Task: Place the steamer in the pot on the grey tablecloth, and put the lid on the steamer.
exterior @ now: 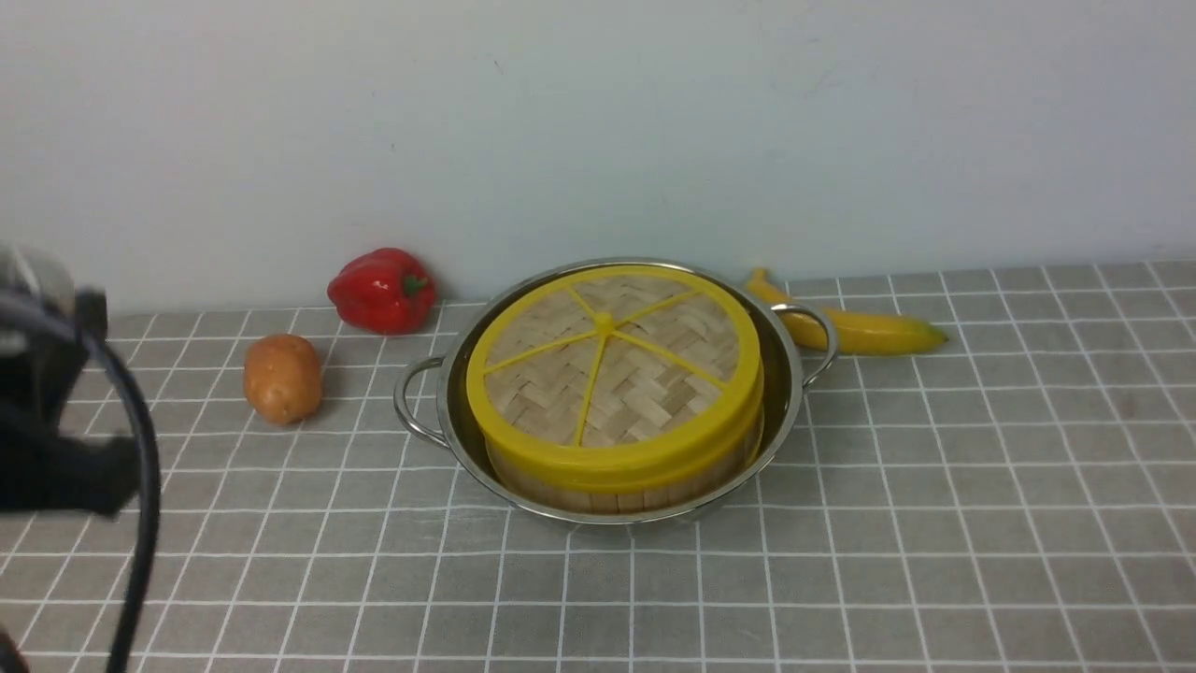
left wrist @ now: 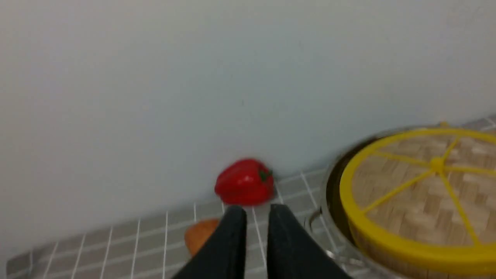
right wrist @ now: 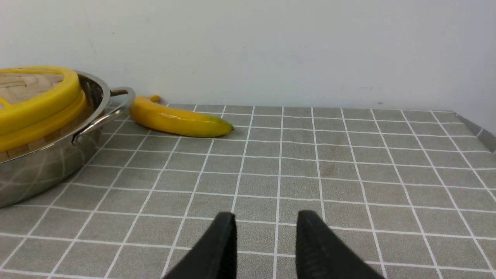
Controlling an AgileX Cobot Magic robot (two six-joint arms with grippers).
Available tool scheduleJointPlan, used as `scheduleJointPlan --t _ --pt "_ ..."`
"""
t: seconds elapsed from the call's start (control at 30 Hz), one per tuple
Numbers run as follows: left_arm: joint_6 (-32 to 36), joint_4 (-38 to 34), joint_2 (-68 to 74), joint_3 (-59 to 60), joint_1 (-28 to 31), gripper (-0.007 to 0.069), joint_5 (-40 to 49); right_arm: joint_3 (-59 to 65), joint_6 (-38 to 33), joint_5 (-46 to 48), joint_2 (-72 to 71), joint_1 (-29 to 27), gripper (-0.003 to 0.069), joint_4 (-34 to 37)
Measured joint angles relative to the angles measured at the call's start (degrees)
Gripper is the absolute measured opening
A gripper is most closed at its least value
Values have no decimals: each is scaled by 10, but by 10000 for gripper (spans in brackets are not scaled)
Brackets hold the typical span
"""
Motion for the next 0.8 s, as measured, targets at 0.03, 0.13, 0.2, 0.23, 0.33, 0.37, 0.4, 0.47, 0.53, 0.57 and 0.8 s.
scheduleJointPlan --t 0.03,0.13,0.2,0.23,0.33,0.37,0.4,0.47,0.53,0.57,0.8 --pt "1 -2 -35 48 9 85 -5 0 0 0 0 0 243 0" --pt "7 -3 -120 163 30 93 -30 0 0 0 0 0 243 0" --pt "8 -3 -155 212 38 96 -50 0 0 0 0 0 243 0" --pt "8 -3 -193 247 41 96 -66 0 0 0 0 0 243 0" --pt "7 -4 -239 290 46 96 -92 0 0 0 0 0 243 0" --pt "7 -4 -253 306 46 96 -99 0 0 0 0 0 243 0" --pt "7 -4 -270 315 46 96 -99 0 0 0 0 0 243 0" --pt "2 -4 -296 324 46 97 -96 0 0 0 0 0 243 0" --pt "-2 -5 -313 325 46 105 -78 0 0 0 0 0 243 0" --pt "-2 -5 -321 325 46 107 -66 0 0 0 0 0 243 0" --pt "-13 -6 -369 325 46 118 22 0 0 0 0 0 243 0"
